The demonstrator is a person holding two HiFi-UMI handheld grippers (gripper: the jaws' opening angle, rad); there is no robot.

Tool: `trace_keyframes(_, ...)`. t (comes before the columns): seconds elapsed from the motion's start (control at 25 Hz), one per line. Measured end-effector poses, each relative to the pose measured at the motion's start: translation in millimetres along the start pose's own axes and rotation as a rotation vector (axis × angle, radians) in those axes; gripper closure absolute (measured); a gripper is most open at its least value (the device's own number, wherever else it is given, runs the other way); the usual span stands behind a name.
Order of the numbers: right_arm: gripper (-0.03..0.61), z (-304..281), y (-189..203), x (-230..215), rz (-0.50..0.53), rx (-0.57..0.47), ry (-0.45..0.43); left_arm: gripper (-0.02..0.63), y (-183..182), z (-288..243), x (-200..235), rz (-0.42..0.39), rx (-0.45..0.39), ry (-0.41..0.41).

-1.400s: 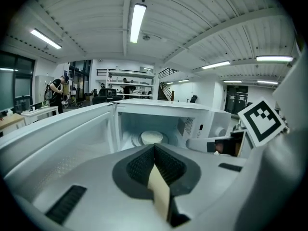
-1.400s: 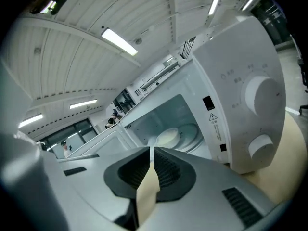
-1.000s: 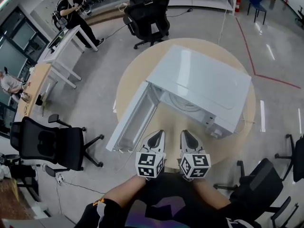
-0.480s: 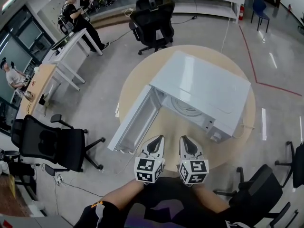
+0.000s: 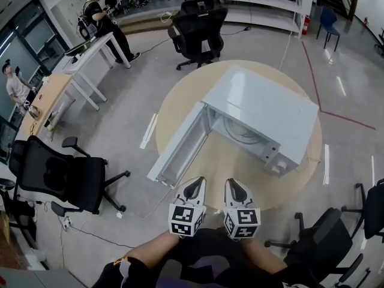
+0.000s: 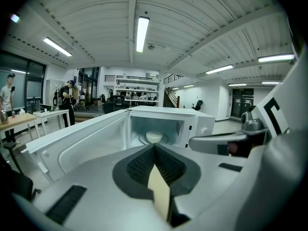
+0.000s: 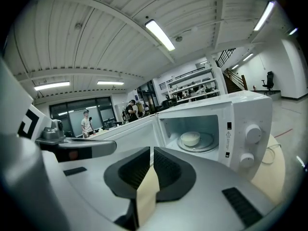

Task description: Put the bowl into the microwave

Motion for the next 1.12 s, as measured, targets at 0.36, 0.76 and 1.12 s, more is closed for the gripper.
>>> trace_keyframes(0.36, 0.541, 35, 30, 72, 0.067, 0.010, 0.031, 0.568, 41, 72, 23, 0.030, -0.034, 0.009)
trace_keyframes(0.76, 0.552, 87, 94, 163, 0.082, 0.030, 0.052, 0.568, 110, 177, 32, 0.033, -0.065, 0.023)
trace_keyframes(1.12, 0.555, 128, 156, 237, 0.066, 0.052, 0.058, 0.568, 175, 264, 44, 0.034, -0.060, 0.018)
Point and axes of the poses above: the fingertips, and each gripper's own axes: z backward along the fingers, x to its left, y out of its underside, the point moved 1 cm from there along z, backward along the fingers, and after that the axes turned 12 degrees about x, right-handed, at the moved point
